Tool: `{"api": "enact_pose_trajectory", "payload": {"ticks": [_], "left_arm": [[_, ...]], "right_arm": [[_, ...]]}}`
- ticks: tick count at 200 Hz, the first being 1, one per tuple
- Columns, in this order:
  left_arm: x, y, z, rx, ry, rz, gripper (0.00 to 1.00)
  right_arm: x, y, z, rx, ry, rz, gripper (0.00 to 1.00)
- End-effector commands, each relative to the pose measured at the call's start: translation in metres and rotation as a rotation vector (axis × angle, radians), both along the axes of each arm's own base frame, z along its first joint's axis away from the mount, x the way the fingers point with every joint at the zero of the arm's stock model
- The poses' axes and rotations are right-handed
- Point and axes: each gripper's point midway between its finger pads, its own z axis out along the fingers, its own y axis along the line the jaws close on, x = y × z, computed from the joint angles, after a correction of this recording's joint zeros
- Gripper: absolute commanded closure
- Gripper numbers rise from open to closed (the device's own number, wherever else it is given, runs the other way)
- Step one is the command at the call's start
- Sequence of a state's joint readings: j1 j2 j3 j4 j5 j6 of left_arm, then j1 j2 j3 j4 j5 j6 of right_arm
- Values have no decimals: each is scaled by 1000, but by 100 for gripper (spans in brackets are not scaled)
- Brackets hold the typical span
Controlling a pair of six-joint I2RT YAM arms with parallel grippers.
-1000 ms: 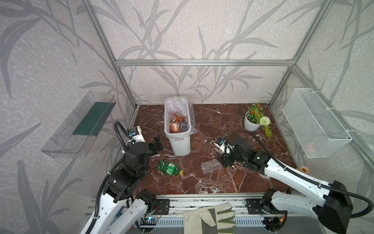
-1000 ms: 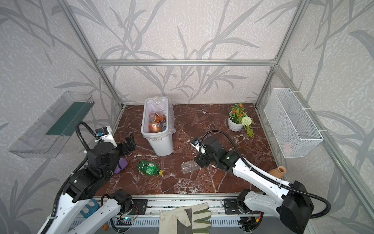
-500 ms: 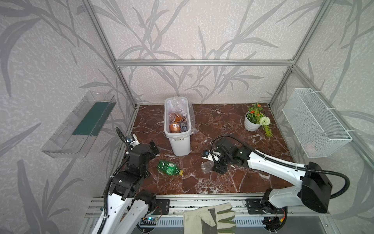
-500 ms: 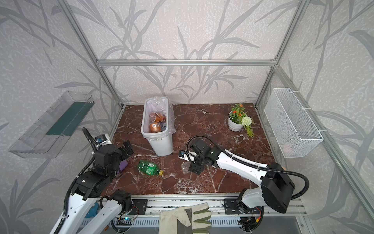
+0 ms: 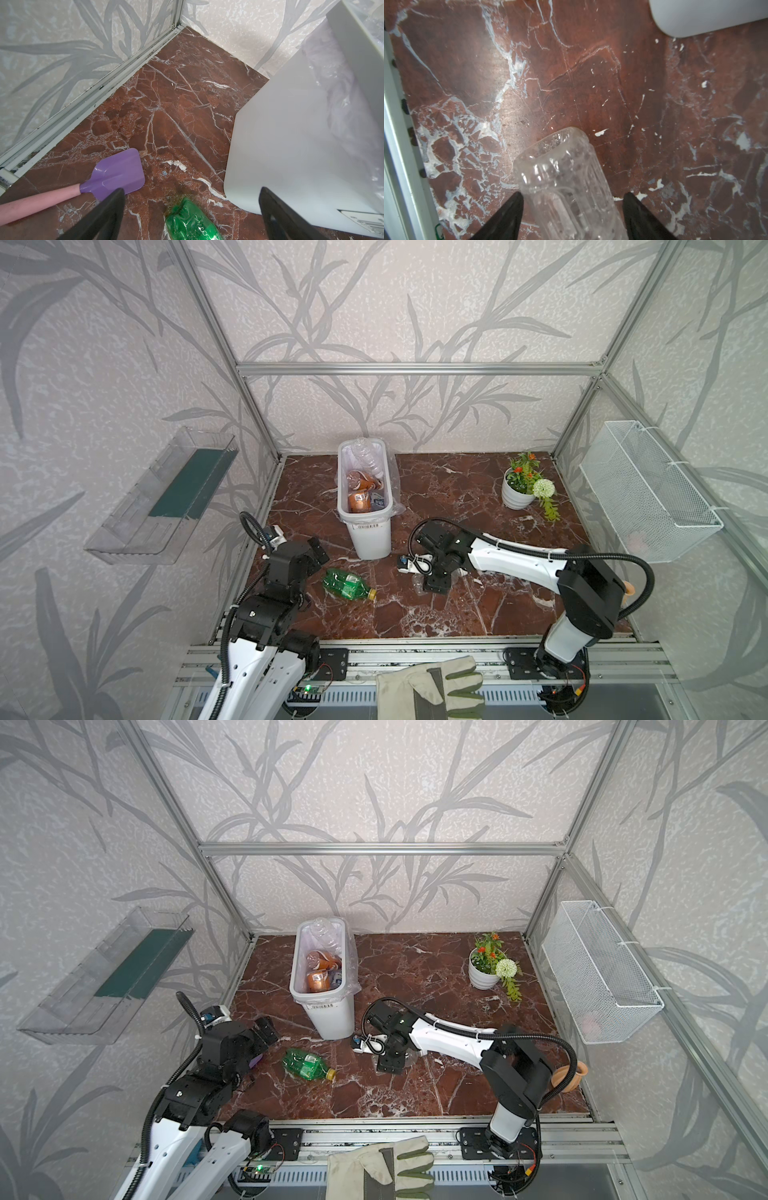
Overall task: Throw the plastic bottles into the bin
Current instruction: 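Grasp the lying clear bottle with the right gripper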
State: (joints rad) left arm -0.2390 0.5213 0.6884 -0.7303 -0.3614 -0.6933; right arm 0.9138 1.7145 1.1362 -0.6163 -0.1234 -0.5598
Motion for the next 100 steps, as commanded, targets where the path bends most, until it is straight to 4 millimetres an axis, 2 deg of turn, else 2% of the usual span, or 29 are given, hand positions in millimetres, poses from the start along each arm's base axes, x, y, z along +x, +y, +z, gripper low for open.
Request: {"api": "enact_pose_trajectory", "payload": {"ticks": [1, 73, 100], "left_arm": [[-6, 4, -9, -42, 10, 44, 1], [-7, 4, -15, -44, 17, 46, 1], [-6, 3, -15, -45, 21, 41, 1]], "right_arm": [[-9, -5, -12, -66, 41, 48, 24], [-13, -7, -29, -111, 89, 60, 29], [-12, -3, -26, -78, 73, 48, 45]]}}
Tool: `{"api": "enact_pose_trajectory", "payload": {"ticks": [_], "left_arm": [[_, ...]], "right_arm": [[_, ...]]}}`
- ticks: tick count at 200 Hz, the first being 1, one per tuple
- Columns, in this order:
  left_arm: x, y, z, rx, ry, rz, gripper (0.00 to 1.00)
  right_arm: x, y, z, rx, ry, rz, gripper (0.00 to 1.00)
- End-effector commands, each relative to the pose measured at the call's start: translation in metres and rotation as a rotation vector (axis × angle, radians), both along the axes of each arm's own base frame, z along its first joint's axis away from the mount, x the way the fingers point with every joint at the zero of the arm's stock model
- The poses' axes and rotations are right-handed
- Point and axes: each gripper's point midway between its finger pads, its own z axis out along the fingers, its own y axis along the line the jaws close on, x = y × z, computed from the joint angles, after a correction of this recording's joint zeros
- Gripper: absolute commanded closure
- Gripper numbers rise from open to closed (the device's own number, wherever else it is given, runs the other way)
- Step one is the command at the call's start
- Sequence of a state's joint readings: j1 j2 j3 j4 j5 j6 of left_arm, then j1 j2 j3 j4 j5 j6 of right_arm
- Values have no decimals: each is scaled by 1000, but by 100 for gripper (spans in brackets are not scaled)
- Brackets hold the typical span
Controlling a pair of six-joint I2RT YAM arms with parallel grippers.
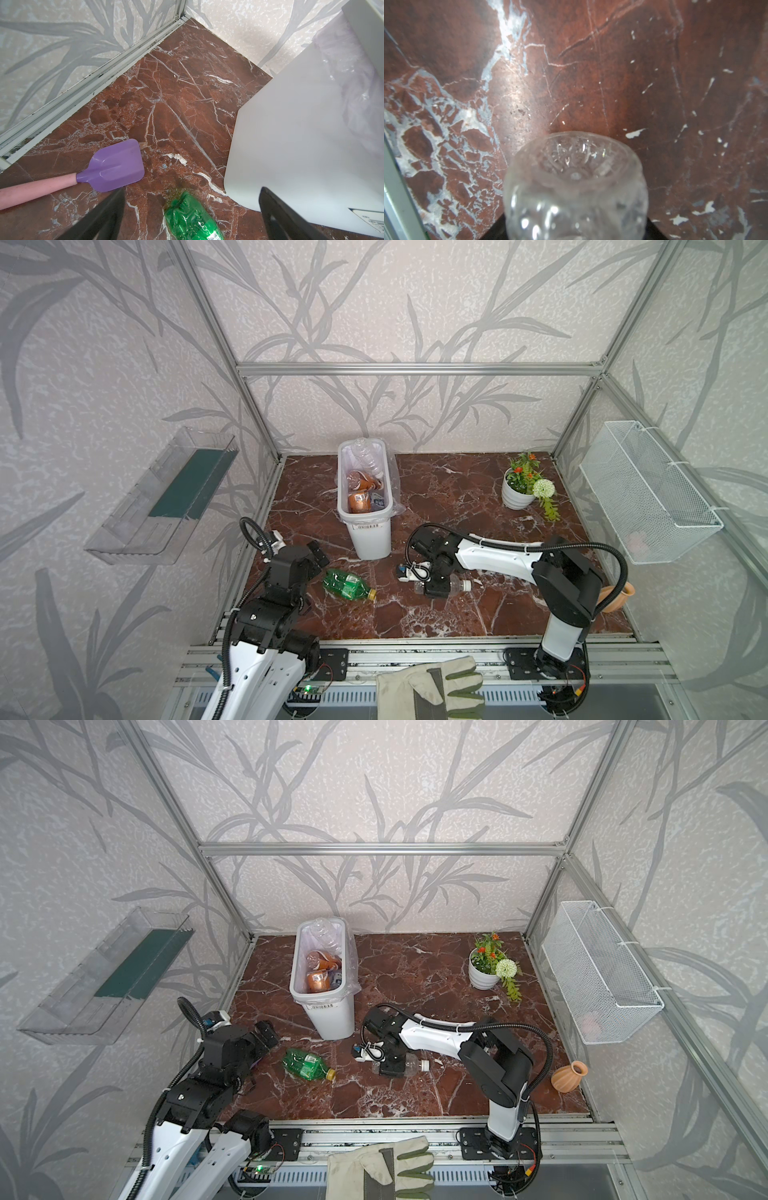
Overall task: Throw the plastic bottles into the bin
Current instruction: 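Grasp the lying clear bottle with the right gripper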
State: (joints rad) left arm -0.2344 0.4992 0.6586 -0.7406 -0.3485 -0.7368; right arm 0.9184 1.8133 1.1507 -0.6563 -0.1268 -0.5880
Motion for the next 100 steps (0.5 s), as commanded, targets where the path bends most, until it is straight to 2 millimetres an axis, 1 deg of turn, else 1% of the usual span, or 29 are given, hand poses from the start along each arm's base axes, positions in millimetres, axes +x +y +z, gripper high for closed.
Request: {"api": "enact_pose_trajectory", "payload": {"ticks": [1, 18, 37, 44, 46, 48, 67, 84, 92, 100], "left_arm": [[-2, 3, -4, -5, 13, 23, 1], [-2, 3, -5, -4, 16, 21, 1], [-1, 2, -5, -7, 16, 18, 1], [-1, 2, -6, -9, 18, 17, 1], [-1, 2, -6, -10, 18, 17, 1], [-1, 1, -6, -11, 18, 17, 1], [-2, 2, -9, -17, 23, 21, 1], [-5, 4, -11, -19, 25, 38, 1], [-6, 6, -12, -21, 27, 49, 1], [-8, 7, -13, -24, 30, 58, 1]], "right_arm": [[-2, 5, 7, 23, 1, 13, 45], [-1, 8, 15, 59, -17, -3, 44], [5, 10, 31, 102, -55, -43, 43], [6, 10, 31, 106, -55, -70, 43], [8, 11, 40, 128, -70, -76, 43], [9, 11, 45, 140, -76, -82, 43], [15, 15, 69, 233, -100, -133, 44], [23, 18, 99, 345, -159, -178, 45], [26, 19, 116, 401, -193, -198, 45], [27, 20, 137, 465, -228, -217, 45]]}}
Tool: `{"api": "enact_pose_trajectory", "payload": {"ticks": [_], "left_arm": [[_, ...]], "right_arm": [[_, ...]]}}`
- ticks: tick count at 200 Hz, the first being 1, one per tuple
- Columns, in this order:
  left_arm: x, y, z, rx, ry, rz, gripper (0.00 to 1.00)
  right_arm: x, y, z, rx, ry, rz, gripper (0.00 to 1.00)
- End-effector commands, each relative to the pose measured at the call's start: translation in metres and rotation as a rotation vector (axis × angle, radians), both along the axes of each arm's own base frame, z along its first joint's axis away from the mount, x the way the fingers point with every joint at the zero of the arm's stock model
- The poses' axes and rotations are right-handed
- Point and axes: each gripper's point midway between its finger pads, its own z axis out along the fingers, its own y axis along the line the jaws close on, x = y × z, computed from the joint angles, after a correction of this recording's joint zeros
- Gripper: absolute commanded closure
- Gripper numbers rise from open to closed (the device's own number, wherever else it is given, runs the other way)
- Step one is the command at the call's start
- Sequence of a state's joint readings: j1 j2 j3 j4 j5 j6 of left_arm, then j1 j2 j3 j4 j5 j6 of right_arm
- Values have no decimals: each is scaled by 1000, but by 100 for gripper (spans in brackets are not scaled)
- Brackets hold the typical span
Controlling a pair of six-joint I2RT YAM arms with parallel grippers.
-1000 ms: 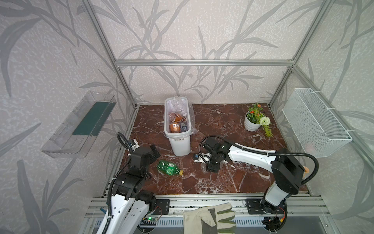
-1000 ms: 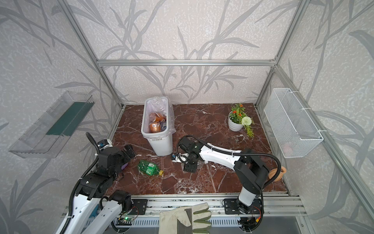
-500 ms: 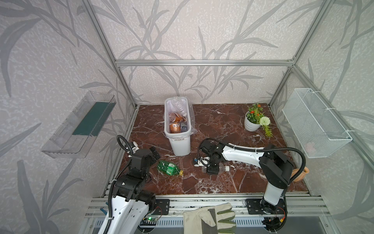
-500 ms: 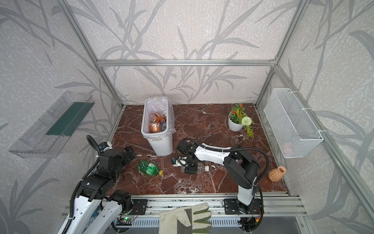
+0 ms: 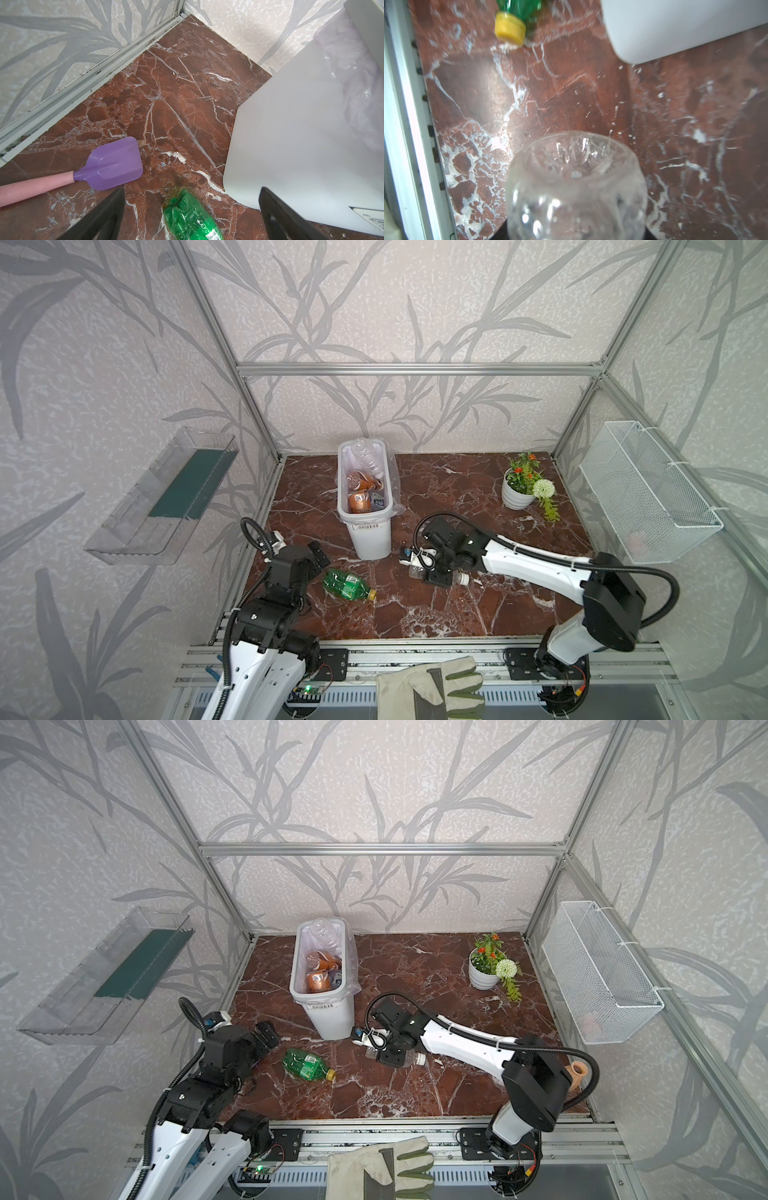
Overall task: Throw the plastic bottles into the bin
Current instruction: 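Grasp the lying clear bottle with the right gripper, then lift the clear bottle with the right gripper over the bin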
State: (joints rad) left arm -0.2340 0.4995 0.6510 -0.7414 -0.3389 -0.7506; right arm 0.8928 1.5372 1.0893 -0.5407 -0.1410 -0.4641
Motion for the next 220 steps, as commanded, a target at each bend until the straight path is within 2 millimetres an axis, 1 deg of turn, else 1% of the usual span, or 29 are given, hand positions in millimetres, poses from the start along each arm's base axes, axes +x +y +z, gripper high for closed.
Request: {"api": "enact_pose_trajectory", "payload": {"ticks": [1, 16, 28, 35, 37, 48, 59, 69, 83, 116, 123, 137, 139, 141, 142, 148, 157, 161, 172, 178, 186, 188, 192, 195, 199, 203, 209, 215, 220], "left_arm": [[-8, 8, -10, -9, 24, 58, 1], [-11, 11, -14, -17, 30, 78, 1], [-13, 12, -17, -23, 30, 91, 1], [-14, 12, -19, -30, 29, 98, 1], [-15, 13, -19, -31, 29, 99, 1], [-16, 13, -21, -39, 22, 103, 1], [-16, 12, -23, -42, 23, 105, 1], [-15, 12, -23, -45, 23, 104, 1], [-15, 11, -23, -47, 23, 101, 1], [-15, 9, -22, -56, 21, 92, 1], [-15, 9, -21, -56, 19, 92, 1], [-15, 9, -21, -55, 19, 91, 1], [-15, 9, -21, -55, 20, 91, 1], [-15, 10, -20, -55, 18, 92, 1], [-15, 10, -20, -54, 20, 91, 1], [-15, 10, -20, -53, 21, 90, 1], [-15, 10, -20, -52, 21, 92, 1], [-15, 10, -20, -50, 20, 91, 1], [-15, 10, -20, -52, 19, 91, 1], [-15, 10, -20, -53, 20, 89, 1], [-15, 9, -19, -54, 20, 89, 1], [-15, 9, -19, -54, 21, 88, 1], [-16, 9, -19, -52, 23, 87, 1], [-16, 9, -19, -54, 22, 88, 1], [-16, 9, -18, -53, 22, 88, 1], [-16, 10, -19, -51, 24, 88, 1], [-16, 10, -18, -51, 24, 87, 1], [-16, 9, -18, -50, 24, 85, 1], [-16, 9, -18, -51, 23, 82, 1]], "right_arm": [[9, 8, 54, 193, -85, -79, 45], [14, 8, 95, 327, -158, -135, 47], [16, 6, 136, 476, -259, -151, 47], [15, 3, 158, 563, -298, -175, 46], [15, 2, 169, 601, -319, -180, 46], [11, -6, 207, 739, -391, -200, 46], [5, -12, 239, 849, -433, -205, 47], [-1, -16, 264, 928, -461, -193, 48], [-10, -15, 295, 1039, -489, -162, 48], [-25, -5, 372, 1297, -585, -81, 48], [-26, -2, 385, 1344, -607, -68, 48], [-26, 7, 406, 1420, -631, -42, 48], [-28, 6, 412, 1440, -639, -38, 48], [-26, 9, 411, 1440, -634, -37, 48], [-27, 8, 415, 1454, -638, -34, 47], [-25, 13, 420, 1473, -635, -23, 47], [-16, 29, 419, 1468, -615, -18, 46], [-13, 34, 422, 1471, -611, -19, 46], [6, 61, 407, 1419, -565, -32, 45], [15, 74, 404, 1393, -543, -38, 45], [32, 92, 389, 1340, -498, -65, 44], [35, 94, 388, 1336, -493, -71, 44], [43, 104, 376, 1308, -461, -83, 43], [48, 107, 372, 1298, -447, -89, 42], [56, 115, 359, 1274, -414, -105, 40], [65, 119, 349, 1257, -388, -126, 37], [79, 127, 330, 1224, -335, -157, 34], [90, 132, 316, 1194, -281, -183, 32], [98, 136, 303, 1161, -235, -202, 29]]}}
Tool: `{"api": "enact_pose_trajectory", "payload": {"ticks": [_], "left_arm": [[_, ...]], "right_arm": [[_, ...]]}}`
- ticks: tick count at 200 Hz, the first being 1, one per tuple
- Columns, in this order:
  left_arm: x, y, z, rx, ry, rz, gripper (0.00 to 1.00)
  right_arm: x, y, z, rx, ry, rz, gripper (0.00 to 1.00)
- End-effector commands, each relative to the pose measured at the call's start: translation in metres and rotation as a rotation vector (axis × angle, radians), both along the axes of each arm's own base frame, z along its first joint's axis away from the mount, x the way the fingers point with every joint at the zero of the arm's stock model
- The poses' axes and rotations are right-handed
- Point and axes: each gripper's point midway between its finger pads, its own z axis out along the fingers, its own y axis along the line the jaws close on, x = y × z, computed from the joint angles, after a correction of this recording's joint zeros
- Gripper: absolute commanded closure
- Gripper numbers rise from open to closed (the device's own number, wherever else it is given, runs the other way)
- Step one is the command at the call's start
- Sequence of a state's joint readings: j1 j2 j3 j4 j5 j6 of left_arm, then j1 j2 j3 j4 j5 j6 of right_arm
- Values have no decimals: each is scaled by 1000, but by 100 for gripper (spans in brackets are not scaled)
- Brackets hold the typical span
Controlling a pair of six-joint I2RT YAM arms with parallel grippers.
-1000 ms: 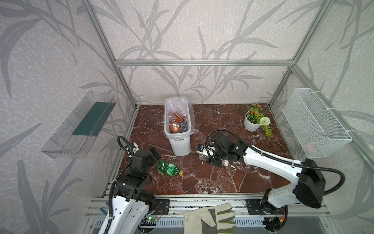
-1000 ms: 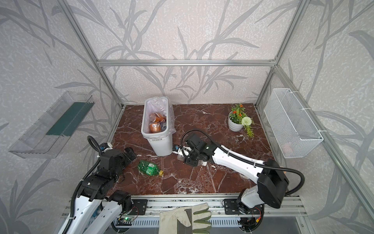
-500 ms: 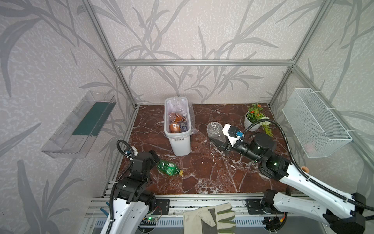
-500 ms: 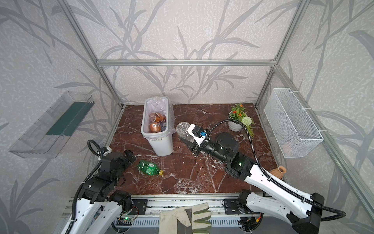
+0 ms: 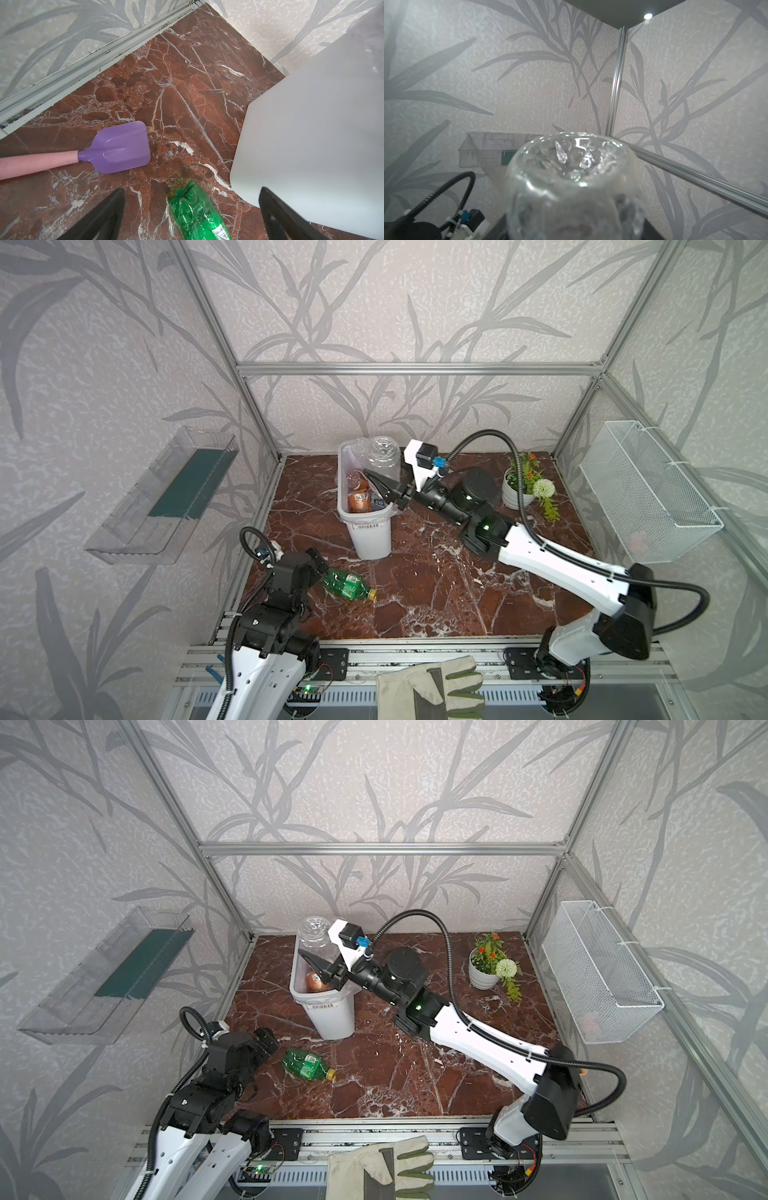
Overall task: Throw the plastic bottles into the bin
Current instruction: 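Lift the clear bottle with the right gripper over the bin, then open the right gripper to drop the clear bottle into the bin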
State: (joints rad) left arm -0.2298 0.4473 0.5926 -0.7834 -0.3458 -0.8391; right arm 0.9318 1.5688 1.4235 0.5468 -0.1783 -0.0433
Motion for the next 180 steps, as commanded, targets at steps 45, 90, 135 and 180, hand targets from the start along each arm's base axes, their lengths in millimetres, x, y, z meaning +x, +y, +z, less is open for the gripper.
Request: {"api": "enact_pose_trajectory", "payload": {"ticks": [45, 90, 135, 180], "left_arm": [[-9, 4, 12, 8, -14, 5, 1], [-13, 6, 17, 1, -48, 12, 1], [-12, -6, 10, -73, -52, -23, 1], [-14, -23, -19, -231, -6, -17, 1]], "right_arm": [[47, -17, -32, -177, 228, -118, 1], [-9, -99, 48, -93, 38, -225, 1], [-14, -136, 0, -171, 54, -345, 1], [-10, -161, -62, -225, 139, -422, 1]]}}
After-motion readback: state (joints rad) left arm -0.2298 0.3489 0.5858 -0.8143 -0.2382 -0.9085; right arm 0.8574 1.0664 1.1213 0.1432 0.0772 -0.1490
